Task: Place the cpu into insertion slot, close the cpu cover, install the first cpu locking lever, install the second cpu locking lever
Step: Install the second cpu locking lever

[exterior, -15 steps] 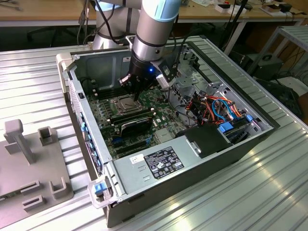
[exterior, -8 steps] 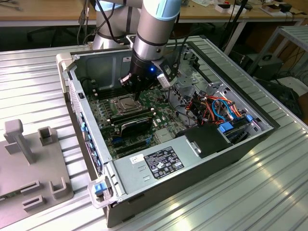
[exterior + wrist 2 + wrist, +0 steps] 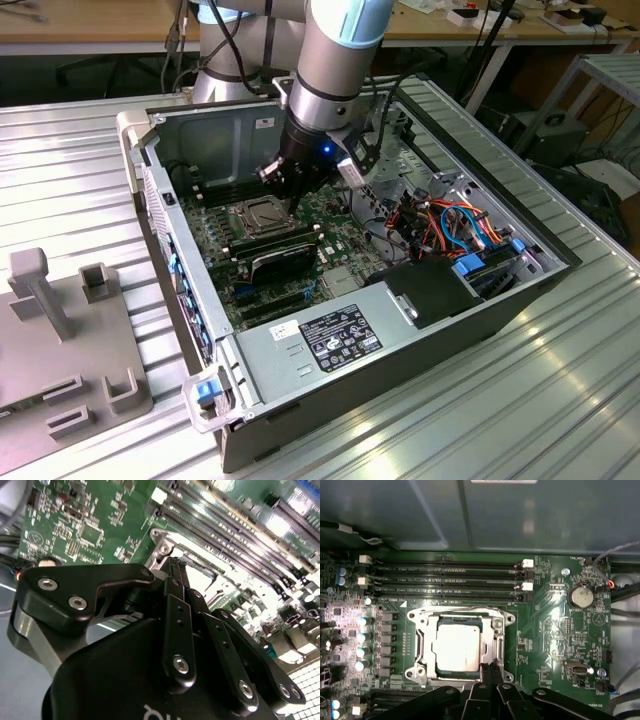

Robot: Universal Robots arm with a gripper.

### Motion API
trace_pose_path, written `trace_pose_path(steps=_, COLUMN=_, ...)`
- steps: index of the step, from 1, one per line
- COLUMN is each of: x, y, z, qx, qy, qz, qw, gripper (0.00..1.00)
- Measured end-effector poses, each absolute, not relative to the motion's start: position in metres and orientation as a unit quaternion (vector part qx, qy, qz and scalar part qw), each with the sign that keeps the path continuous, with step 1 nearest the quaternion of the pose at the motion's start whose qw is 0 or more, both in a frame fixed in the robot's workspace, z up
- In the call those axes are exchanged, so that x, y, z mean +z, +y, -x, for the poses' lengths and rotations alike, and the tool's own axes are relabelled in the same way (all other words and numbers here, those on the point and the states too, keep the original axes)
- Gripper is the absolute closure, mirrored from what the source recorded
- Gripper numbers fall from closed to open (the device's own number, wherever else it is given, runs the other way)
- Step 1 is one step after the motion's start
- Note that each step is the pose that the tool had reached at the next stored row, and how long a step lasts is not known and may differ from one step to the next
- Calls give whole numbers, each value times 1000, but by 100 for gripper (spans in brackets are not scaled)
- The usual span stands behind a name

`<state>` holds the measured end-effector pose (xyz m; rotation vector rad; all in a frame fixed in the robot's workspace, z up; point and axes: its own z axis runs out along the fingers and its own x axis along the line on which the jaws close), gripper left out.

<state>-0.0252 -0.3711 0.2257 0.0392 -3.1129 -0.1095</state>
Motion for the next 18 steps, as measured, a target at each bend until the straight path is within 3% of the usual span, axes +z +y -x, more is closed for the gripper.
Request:
trace_pose_path(steps=5, x=226, y=-384, z=25, qx=-35, qy=-999, qz=-13, qw=13, gripper=89)
trace_pose_path(steps=18, x=211, y=-385, z=51, qx=-36, qy=-999, qz=-13, qw=13, gripper=89)
